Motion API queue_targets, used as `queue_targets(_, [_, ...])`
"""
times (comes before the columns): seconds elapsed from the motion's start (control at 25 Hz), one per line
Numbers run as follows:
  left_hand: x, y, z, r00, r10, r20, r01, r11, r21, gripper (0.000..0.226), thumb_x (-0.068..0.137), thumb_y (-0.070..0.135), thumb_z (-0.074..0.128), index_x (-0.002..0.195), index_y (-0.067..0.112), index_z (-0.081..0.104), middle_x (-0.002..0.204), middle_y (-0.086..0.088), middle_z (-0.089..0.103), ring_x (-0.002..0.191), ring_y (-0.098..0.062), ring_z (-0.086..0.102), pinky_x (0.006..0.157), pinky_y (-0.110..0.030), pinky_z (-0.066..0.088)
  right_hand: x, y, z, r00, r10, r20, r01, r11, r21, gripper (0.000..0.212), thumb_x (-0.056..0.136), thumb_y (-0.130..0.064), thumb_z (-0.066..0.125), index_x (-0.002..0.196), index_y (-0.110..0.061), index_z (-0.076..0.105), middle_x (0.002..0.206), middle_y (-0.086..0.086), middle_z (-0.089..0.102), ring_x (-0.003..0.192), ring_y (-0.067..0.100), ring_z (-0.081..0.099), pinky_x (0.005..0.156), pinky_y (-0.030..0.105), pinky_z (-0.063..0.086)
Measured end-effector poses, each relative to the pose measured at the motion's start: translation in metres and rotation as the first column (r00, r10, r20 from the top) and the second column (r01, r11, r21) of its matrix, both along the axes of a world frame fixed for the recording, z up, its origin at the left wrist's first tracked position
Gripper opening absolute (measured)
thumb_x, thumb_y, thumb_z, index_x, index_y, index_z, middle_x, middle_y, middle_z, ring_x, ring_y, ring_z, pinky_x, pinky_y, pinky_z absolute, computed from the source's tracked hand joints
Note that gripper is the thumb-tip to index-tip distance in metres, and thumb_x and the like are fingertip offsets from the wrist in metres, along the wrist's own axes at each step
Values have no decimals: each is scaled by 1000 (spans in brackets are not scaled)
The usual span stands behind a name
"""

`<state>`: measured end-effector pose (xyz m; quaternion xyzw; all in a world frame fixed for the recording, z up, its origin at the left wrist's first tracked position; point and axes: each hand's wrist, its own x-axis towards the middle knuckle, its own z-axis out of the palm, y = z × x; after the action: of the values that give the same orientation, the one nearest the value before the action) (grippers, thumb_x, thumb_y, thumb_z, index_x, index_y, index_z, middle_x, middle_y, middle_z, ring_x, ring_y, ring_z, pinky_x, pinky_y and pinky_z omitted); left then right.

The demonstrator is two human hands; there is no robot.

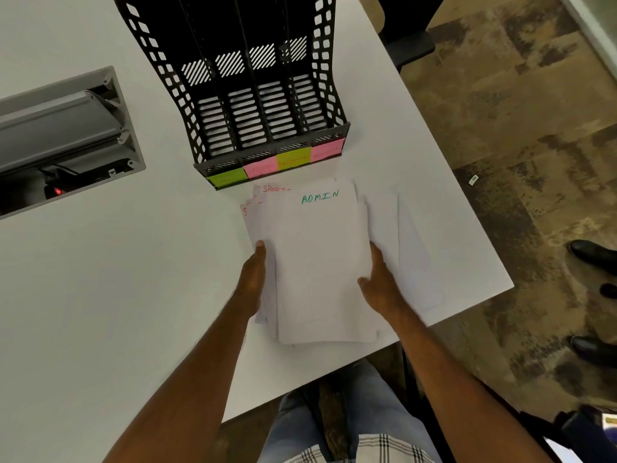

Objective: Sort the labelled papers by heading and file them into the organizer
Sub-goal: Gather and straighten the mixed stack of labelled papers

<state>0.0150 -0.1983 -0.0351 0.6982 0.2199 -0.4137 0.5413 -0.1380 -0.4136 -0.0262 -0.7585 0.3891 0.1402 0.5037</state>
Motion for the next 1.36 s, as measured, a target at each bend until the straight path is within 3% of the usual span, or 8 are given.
queue_targets(0.12, [-3,2,0,995,-46,93,45,999,17,46,97,43,61,134,17,55,123,-3,65,115,-26,63,84,-29,51,1,11,-12,995,90,-31,-89,996,22,81,87,7,50,155,-29,23,143,-3,41,127,11,41,101,17,33])
queue_targets(0.24, [-5,0,0,992,-43,116,38,998,44,43,94,27,69,133,10,57,128,-10,65,111,-30,63,95,-43,54,5,2,-11,999,44,-22,-45,997,-65,64,89,-9,60,147,-24,39,136,7,47,126,24,46,97,30,43])
queue_targets(0.4, [-8,-7,-1,984,-72,162,46,986,158,45,96,19,66,137,7,53,131,-14,62,108,-30,57,99,-45,50,-4,-38,-2,938,-346,17,325,863,-386,65,88,-28,70,144,-13,41,145,14,43,132,34,40,98,45,47])
queue_targets(0.52, [-10,-8,-2,983,-73,170,43,984,175,45,96,19,65,138,8,52,132,-15,61,107,-29,56,97,-43,49,-12,-65,-2,933,-339,-119,226,810,-541,83,80,-53,74,143,-11,40,143,17,47,129,39,45,98,56,48])
queue_targets(0.72, [-11,-10,2,990,-46,131,30,992,119,48,97,26,64,140,10,50,134,-11,60,112,-28,55,101,-43,47,-5,-78,-6,947,-249,-200,228,966,-125,57,71,-66,76,93,-16,62,88,5,67,90,29,67,72,35,54])
queue_targets(1.0, [-18,-7,-1,993,-55,101,48,997,62,45,97,14,65,139,9,52,136,-13,61,122,-34,57,107,-48,47,-7,-56,-3,962,-264,-75,268,963,39,44,80,-30,82,118,-13,68,114,7,72,106,26,67,89,34,54])
queue_targets(1.2, [-19,-8,-2,993,-13,115,5,998,69,40,96,10,64,136,8,56,133,-11,63,114,-31,59,104,-42,48,19,-51,66,967,-228,112,250,781,-572,43,94,-41,65,123,-10,66,118,10,72,106,29,69,86,34,52])
queue_targets(1.36, [-19,-9,0,994,-1,111,-5,999,49,40,96,12,66,134,9,57,130,-10,64,107,-27,60,95,-36,49,39,-48,139,895,-15,445,342,664,-665,26,95,-39,64,117,-23,69,104,-4,75,87,3,64,74,13,45])
